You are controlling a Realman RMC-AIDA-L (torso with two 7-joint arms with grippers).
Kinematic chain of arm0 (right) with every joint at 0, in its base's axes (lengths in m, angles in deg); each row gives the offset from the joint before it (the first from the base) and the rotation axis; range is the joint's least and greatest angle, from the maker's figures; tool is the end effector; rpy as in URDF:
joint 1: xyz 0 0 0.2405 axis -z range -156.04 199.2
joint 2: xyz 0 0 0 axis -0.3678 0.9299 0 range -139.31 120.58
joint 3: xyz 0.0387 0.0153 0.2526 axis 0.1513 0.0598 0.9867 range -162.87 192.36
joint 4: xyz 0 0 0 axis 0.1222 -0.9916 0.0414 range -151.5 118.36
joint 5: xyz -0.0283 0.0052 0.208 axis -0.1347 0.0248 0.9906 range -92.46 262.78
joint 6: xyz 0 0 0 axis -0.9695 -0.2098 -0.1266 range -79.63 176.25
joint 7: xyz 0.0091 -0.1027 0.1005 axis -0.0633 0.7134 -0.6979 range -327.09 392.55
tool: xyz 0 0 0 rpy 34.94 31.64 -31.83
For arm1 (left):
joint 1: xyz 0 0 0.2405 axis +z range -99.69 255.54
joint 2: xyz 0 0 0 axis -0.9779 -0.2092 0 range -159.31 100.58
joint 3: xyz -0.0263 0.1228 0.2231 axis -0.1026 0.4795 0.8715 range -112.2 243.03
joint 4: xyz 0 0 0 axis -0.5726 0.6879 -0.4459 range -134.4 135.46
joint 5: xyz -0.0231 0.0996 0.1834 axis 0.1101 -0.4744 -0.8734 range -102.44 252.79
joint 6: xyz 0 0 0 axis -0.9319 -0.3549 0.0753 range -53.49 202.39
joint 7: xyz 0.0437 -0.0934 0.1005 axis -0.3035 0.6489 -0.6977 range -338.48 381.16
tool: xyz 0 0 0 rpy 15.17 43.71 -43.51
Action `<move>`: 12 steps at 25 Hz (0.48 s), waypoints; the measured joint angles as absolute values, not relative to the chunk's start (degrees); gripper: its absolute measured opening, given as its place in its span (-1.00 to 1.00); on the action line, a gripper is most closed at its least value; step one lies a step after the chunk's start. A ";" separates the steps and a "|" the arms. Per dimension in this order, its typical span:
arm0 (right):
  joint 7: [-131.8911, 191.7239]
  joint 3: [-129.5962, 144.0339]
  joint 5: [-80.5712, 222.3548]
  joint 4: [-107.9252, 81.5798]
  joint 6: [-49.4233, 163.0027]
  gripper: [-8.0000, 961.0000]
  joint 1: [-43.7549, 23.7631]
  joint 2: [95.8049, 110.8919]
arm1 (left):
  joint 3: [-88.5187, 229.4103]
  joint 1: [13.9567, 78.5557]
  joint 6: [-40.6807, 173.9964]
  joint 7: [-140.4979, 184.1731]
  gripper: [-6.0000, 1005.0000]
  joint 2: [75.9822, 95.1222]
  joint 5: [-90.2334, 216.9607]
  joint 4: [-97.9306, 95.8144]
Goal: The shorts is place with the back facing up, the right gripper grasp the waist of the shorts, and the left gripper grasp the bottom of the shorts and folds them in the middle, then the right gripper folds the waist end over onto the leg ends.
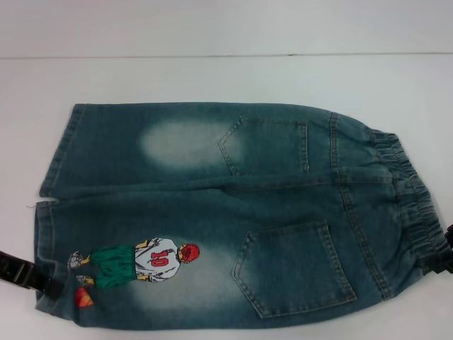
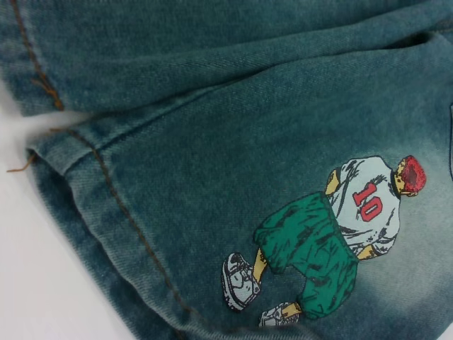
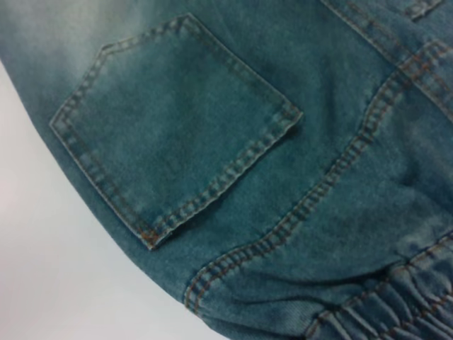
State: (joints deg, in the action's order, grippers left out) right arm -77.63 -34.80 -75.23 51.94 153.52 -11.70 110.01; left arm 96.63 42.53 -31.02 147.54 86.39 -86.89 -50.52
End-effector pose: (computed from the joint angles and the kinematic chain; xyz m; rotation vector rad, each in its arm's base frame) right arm 0.2730 0.3176 0.0569 -2.8032 0.9089 -0.6129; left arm -0.3137 0.2998 0.0566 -2.5169 -1.7308 0.2914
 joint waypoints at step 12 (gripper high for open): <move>-76.29 -34.01 -73.99 51.99 152.28 -0.74 -11.60 110.16 | 96.63 42.51 -30.56 147.19 -0.94 86.39 -85.94 -50.43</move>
